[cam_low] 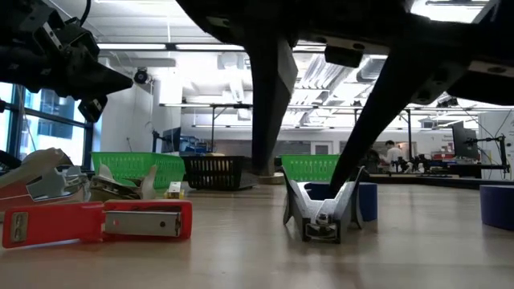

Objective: Pick and place Stapler, Stapler remover, tape
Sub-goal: Put the black staple remover into the left green bin

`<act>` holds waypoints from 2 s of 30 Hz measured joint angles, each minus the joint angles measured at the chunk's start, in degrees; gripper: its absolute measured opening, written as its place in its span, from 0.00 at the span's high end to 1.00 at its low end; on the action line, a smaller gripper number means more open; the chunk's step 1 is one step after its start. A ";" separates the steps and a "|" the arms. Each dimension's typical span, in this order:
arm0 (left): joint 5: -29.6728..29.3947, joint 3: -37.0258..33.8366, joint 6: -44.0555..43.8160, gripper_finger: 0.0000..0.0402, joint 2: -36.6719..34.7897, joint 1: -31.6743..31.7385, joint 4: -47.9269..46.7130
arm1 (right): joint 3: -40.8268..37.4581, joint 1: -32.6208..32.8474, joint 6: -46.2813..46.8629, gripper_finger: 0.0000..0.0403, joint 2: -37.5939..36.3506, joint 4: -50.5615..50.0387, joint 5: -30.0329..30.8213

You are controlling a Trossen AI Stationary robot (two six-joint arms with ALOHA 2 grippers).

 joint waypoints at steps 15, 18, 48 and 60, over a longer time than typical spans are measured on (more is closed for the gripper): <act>1.03 0.00 -0.33 1.00 0.00 -0.01 -0.07 | 0.02 1.16 1.97 0.55 0.00 -1.34 -0.49; 1.03 0.00 -0.34 1.00 0.00 -0.01 -0.07 | 0.02 1.09 1.88 0.55 0.00 -1.34 -0.95; 2.97 -0.31 -0.37 1.00 0.07 -0.01 -0.39 | 0.22 -1.11 10.02 0.61 3.04 -3.99 -3.10; 2.86 -0.31 -0.35 1.00 0.07 -0.01 -0.39 | 0.15 -1.14 11.81 0.61 3.08 -6.26 -2.59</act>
